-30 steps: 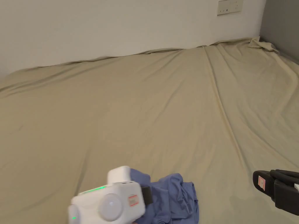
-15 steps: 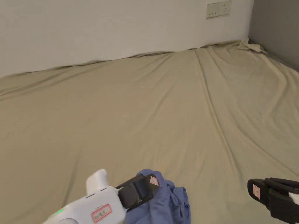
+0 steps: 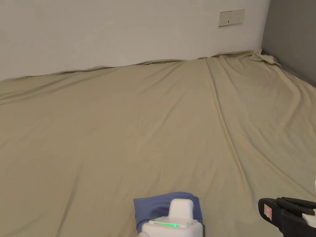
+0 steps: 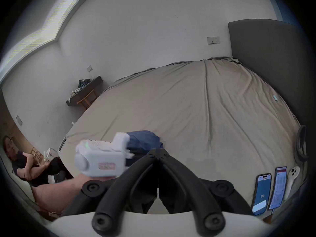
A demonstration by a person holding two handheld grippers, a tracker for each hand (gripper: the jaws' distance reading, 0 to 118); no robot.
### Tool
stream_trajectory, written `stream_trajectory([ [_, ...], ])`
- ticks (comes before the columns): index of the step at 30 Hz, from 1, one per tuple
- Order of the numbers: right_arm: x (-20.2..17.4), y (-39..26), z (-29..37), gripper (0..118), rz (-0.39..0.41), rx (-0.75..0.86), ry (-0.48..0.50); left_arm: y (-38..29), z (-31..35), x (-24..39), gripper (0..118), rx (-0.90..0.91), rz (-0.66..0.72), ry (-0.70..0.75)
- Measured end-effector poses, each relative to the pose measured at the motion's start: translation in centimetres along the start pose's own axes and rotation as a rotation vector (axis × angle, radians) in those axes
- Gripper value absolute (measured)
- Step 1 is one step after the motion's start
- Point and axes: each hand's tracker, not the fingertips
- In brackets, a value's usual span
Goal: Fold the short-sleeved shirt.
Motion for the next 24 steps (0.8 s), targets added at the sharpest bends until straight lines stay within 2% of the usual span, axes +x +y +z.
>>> stream_trajectory([
  [6,1.0,0.2,0.5,3,-0.003,0.024,0.01,-1.0,-1.9,4.0,0,-0.095,-0.003,-0.136],
  [8,1.4,0.4,0.7,3,-0.026,0.06,0.036,-1.3,-0.7,3.9,0,-0.077,-0.014,-0.163],
  [9,1.6,0.5,0.7,3,-0.05,0.083,0.066,-1.3,0.6,3.2,0,-0.042,0.008,-0.224],
  [11,2.3,0.5,0.2,3,-0.105,0.102,0.157,-1.5,3.5,0.9,0,0.012,0.069,-0.302],
  [14,3.2,0.4,-2.9,3,-0.204,0.043,0.375,-2.1,8.6,-4.8,0,0.068,0.147,-0.323],
  [15,3.3,0.2,-4.7,3,-0.237,0.015,0.459,-2.4,10.0,-6.8,0,0.092,0.166,-0.319],
  [17,3.0,-0.2,-8.7,3,-0.317,-0.048,0.565,-2.6,12.0,-10.3,0,0.125,0.211,-0.272],
  [21,2.0,-1.4,-17.7,3,-0.465,-0.242,0.593,-2.4,11.3,-14.5,0,0.2,0.257,-0.176],
  [22,1.7,-1.7,-19.3,3,-0.481,-0.286,0.585,-2.6,10.5,-14.8,0,0.178,0.259,-0.186],
  [24,1.8,-2.6,-22.6,3,-0.467,-0.395,0.507,-4.0,8.7,-14.7,0,0.085,0.236,-0.182],
])
